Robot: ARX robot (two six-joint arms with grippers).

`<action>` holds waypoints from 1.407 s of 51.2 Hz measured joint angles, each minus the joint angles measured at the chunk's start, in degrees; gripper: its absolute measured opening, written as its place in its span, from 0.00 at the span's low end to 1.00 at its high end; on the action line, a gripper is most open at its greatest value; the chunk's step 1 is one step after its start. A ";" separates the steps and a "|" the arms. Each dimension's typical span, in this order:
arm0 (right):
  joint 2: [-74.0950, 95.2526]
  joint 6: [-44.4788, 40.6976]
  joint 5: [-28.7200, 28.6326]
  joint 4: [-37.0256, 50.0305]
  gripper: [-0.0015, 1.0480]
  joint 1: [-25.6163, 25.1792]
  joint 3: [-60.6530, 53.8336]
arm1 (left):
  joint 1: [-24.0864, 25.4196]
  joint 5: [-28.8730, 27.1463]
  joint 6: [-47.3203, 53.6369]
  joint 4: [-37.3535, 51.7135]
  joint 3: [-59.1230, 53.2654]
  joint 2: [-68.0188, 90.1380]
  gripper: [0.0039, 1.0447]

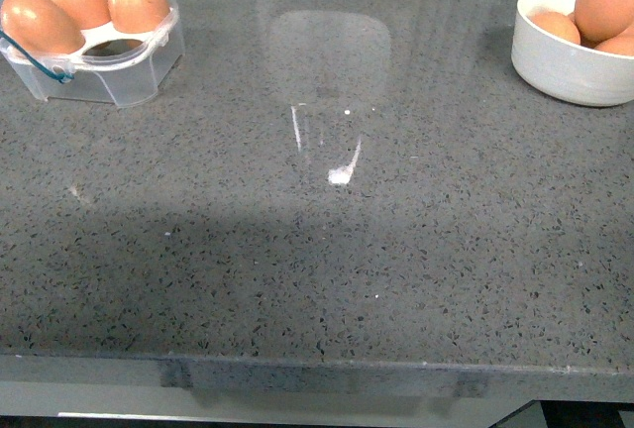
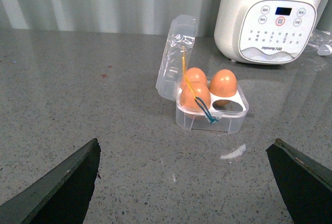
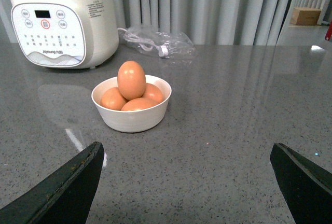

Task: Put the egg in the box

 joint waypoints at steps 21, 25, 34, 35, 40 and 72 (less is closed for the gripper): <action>0.00 0.00 0.00 0.00 0.93 0.00 0.00 | 0.00 0.00 0.00 0.00 0.00 0.00 0.94; 0.00 0.00 0.00 0.00 0.93 0.00 0.00 | 0.00 0.00 0.00 0.00 0.00 0.00 0.94; 0.00 0.00 0.00 0.00 0.93 0.00 0.00 | 0.00 0.00 0.00 0.00 0.00 0.00 0.94; 0.00 0.00 0.00 0.00 0.93 0.00 0.00 | 0.00 0.00 0.00 0.00 0.00 0.00 0.94; 0.00 0.00 0.00 0.00 0.93 0.00 0.00 | 0.00 0.00 0.00 0.00 0.00 0.00 0.94; 31.58 19.58 -1.79 6.14 0.93 -1.64 12.85 | 0.00 -0.02 0.02 0.00 0.00 0.00 0.94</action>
